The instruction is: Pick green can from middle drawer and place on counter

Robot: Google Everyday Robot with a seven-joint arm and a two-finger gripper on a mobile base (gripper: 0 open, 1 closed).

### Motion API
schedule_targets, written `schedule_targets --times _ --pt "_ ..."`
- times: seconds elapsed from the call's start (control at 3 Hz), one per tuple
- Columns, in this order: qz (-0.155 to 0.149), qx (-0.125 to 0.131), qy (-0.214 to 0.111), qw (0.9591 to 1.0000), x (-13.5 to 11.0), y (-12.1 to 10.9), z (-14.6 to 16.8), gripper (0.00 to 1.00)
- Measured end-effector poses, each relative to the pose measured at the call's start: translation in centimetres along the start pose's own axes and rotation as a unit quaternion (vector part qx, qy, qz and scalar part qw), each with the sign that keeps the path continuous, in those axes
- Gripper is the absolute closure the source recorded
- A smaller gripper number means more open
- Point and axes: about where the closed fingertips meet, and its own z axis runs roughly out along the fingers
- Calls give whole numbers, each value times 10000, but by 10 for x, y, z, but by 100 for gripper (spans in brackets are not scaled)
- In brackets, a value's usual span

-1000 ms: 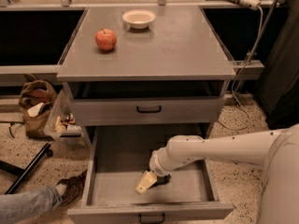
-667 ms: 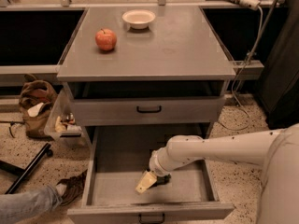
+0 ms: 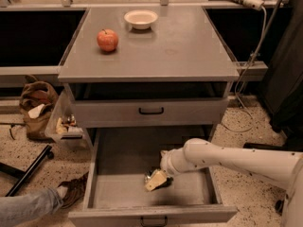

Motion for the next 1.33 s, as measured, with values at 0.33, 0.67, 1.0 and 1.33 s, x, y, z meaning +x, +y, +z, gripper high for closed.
schedule_targets --times 0.33,0.67,1.0,1.33 --pt "-75 -22 -191 9998 2 -14 7 0" --pt "-163 -58 -137 9998 10 -17 21 0" --pt "-227 -75 46 9997 20 -16 32 0" --pt "-220 -10 276 9994 35 -16 33 0"
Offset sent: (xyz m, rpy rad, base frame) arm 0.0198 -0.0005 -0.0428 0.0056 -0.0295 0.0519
